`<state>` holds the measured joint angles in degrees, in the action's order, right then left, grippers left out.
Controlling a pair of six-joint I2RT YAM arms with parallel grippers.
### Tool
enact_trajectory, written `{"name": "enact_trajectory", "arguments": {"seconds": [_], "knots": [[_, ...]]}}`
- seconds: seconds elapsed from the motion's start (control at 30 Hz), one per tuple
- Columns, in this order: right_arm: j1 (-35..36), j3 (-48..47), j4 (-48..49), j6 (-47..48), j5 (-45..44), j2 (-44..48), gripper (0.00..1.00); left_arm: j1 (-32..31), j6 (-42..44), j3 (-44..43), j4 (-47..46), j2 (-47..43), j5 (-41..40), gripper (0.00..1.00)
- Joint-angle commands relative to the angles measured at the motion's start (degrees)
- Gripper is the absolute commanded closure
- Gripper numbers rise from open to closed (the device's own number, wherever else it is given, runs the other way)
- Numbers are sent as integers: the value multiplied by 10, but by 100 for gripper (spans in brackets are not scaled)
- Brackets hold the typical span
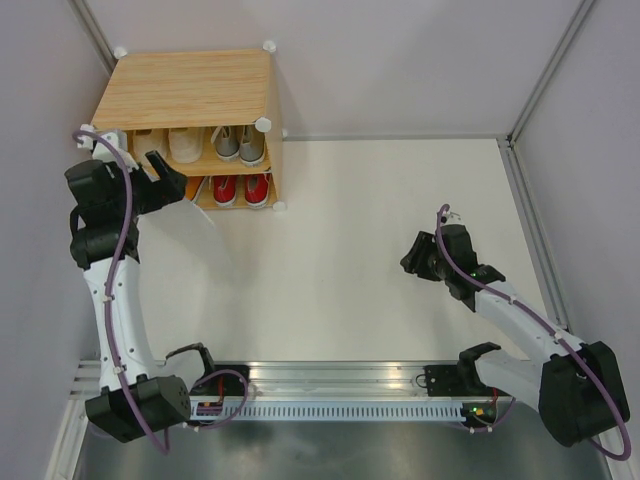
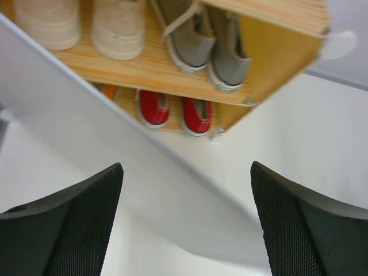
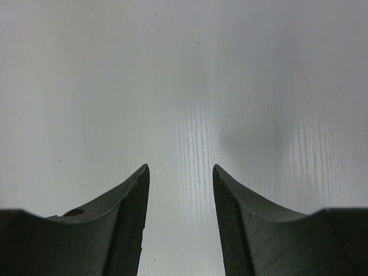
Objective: Place and organize the shoes in the shoe cabinet
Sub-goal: Close the shoe cabinet at the center of the board.
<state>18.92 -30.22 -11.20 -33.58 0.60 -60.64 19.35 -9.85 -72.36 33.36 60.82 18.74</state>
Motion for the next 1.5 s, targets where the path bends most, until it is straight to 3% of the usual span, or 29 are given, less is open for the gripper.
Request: {"name": "enact_trajectory", "arguments": {"seconds": [0.0, 0.23, 0.3, 0.4, 0.47, 0.67, 0.77, 1.13, 1.47], "knots": [[2, -6, 3, 10, -20, 4, 47, -2, -64, -13, -91, -28, 175, 6], [2, -7, 5, 12, -19, 0, 47, -2, -123, -3, -197, -51, 256, 5], [2, -7, 5, 11, -17, -2, 47, -2, -137, 33, -245, -58, 260, 5], [2, -7, 7, 10, -15, -3, 47, -2, -156, 60, -237, -45, 243, 5], [2, -7, 7, 9, -15, -2, 47, -2, -160, 77, -201, -23, 235, 14], [2, -8, 11, 6, -7, -2, 47, -29, -195, 188, -278, -21, 139, 35], [2, -7, 14, 5, -7, -7, 47, -62, -191, 191, -311, 14, 119, 38], [2, -8, 24, 3, 20, -20, 47, -129, -218, 112, -399, 223, 10, 32], [2, -18, 27, 4, 19, -35, 47, -155, -199, 20, -396, 322, -23, 22]]}}
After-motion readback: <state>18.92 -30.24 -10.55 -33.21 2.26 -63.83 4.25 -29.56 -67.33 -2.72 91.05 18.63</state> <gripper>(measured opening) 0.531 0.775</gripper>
